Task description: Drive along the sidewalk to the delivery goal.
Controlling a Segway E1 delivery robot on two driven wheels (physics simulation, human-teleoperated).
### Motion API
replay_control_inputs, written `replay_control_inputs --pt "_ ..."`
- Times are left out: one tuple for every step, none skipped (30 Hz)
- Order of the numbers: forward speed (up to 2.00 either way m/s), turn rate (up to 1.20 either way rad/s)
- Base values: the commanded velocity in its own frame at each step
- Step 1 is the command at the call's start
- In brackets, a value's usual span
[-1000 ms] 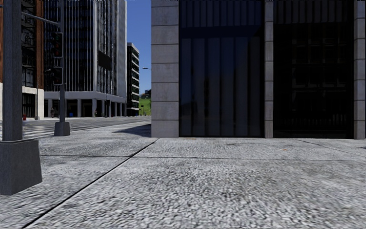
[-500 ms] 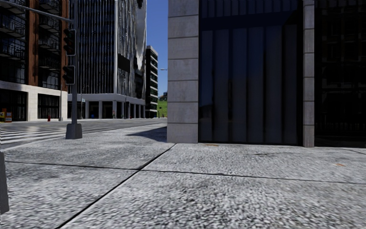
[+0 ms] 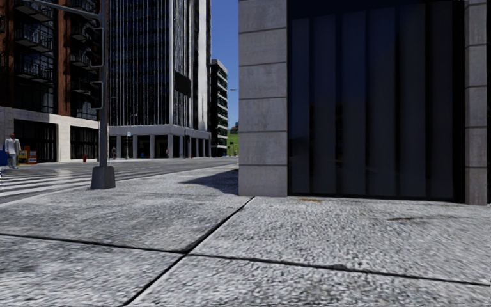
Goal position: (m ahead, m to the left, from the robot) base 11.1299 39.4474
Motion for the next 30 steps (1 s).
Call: replay_control_inputs --pt "1.53 0.47" --pt "1.55 0.47" --pt "1.62 0.47" --pt "1.68 0.47" --pt "1.68 0.47" --pt "1.7 0.47" --pt "1.71 0.47" --pt "1.72 0.48" --pt "1.72 0.48" --pt "1.72 0.48" --pt "1.72 0.48" --pt "1.72 0.48" --pt "1.72 0.5" --pt "1.72 0.5" --pt "1.72 0.51" --pt "1.72 0.51" --pt "1.72 0.51" --pt "1.72 0.51" --pt "1.72 0.51" --pt "1.72 0.51" --pt "1.72 0.51" --pt "1.72 0.51" --pt "1.72 0.51" --pt "1.72 0.51" --pt "1.72 0.51" --pt "1.72 0.51" --pt "1.72 0.51" --pt "1.72 0.51" --pt "1.72 0.51" --pt "1.72 0.51"
